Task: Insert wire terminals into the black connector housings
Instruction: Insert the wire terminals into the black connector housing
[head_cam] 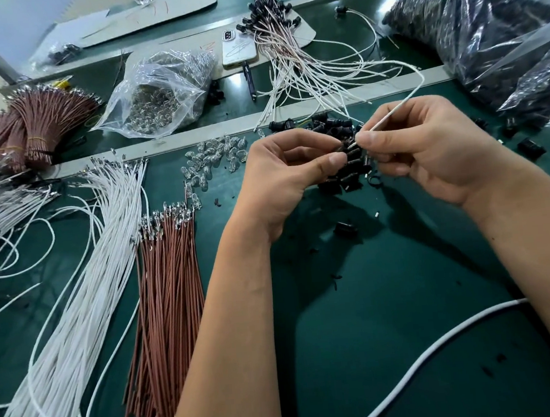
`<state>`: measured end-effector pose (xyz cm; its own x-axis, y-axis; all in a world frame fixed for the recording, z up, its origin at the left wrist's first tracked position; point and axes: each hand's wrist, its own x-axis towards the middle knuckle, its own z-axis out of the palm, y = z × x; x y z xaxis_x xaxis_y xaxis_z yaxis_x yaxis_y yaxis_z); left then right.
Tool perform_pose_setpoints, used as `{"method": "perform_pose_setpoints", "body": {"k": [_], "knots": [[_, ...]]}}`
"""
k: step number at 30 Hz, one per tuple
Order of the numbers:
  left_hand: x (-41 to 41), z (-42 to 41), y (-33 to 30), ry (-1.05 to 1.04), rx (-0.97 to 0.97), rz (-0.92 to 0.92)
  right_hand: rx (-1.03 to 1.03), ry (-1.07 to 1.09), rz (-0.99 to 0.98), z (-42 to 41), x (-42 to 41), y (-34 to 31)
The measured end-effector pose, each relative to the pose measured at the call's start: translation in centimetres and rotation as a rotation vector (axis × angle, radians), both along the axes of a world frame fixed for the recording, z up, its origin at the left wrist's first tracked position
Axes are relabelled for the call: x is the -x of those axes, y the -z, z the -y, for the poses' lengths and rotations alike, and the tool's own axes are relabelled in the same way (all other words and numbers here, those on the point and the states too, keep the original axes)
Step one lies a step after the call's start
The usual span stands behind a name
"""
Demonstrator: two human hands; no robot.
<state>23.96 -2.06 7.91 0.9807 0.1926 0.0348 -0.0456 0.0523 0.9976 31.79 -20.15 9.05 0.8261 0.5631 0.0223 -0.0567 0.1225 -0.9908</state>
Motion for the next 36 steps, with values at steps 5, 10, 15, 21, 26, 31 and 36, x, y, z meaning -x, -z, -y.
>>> {"method": "perform_pose_setpoints", "body": {"k": [5,10,15,21,26,31,36], "knots": [[0.0,-0.1,0.2,0.014,-0.122,0.007,0.052,0.016,0.091,-0.3,0.1,0.2],[0.1,0.2,0.2,0.091,-0.070,-0.003,0.042,-0.005,0.079,-0.5,0.2,0.4],[-0.1,0.4,-0.3,0.116,0.190,-0.168,-0.018,0.053,0.055,-0.9,0.4,0.8],[-0.3,0.0,-0.8,0.066,0.651,-0.262,0.003,0.173,0.146,-1.7,0.9,1.2],[-0.3,-0.2,-0.7,0.030,0.763,-0.243,0.085,0.224,0.495,-1.9,1.6,1.3],[-0.3,-0.4,-0.6,0.032,0.758,-0.232,0.136,0.205,0.630,-2.0,2.2,1.3],[-0.4,-0.2,-0.5,0.012,0.772,-0.214,0.161,0.228,0.673,-2.0,2.3,1.3]]}}
